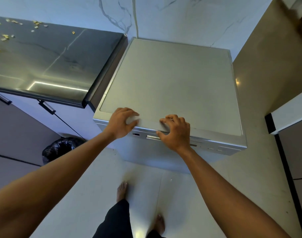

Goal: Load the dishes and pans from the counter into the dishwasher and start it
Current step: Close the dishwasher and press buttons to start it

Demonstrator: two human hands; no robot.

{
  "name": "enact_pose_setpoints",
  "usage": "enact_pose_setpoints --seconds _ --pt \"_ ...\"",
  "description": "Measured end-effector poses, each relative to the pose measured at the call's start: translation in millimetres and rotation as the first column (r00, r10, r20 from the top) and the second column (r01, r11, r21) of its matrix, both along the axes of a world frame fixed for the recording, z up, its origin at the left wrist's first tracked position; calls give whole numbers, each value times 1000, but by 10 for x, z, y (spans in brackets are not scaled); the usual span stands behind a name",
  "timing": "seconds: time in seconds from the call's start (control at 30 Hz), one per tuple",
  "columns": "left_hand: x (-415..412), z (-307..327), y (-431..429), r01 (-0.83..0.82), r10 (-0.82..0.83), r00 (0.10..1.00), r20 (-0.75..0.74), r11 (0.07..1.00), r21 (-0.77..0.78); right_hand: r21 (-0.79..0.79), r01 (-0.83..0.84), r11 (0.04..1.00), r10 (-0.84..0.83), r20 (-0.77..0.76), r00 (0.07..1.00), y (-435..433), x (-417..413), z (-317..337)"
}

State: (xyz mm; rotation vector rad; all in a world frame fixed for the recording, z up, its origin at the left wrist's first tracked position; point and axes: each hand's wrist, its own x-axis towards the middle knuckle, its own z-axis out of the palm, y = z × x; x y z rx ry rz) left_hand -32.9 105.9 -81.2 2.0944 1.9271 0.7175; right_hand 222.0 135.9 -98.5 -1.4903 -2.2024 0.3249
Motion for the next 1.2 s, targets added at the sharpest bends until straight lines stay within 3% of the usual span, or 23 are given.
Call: enact_pose_setpoints --seconds 0.13,0.2,0.33,0.47,0.67,0.83,1.03,1.2 --pt "-645 97 249 -206 205 976 79 978 6 -115 -170 979 170 -9 985 351 -458 148" --pt "-950 163 442 -248 247 968 39 969 8 -180 -197 964 198 -9 980 592 -730 190" --pt "-1472 316 1009 -329 327 944 -41 942 -70 -227 -149 962 144 -37 989 1189 -1251 284" --pt "-1882 277 1678 -395 391 918 -65 886 -244 -264 -119 957 82 -148 986 1940 -1776 466" --pt "-2030 312 2653 -368 326 930 -171 828 -422 -4 -18 1000 16 -265 964 3280 -2425 1228" --pt "-2006 368 3253 -344 270 938 -217 801 -490 227 152 962 -73 -322 944 4187 -2695 1933" --pt "-2012 426 3671 -312 214 949 -231 741 -594 483 176 858 -111 -160 981 4822 -2796 2402" --pt "-2042 473 3960 -279 175 960 -218 677 -681 479 177 860 -189 -25 982 5178 -2812 2297"
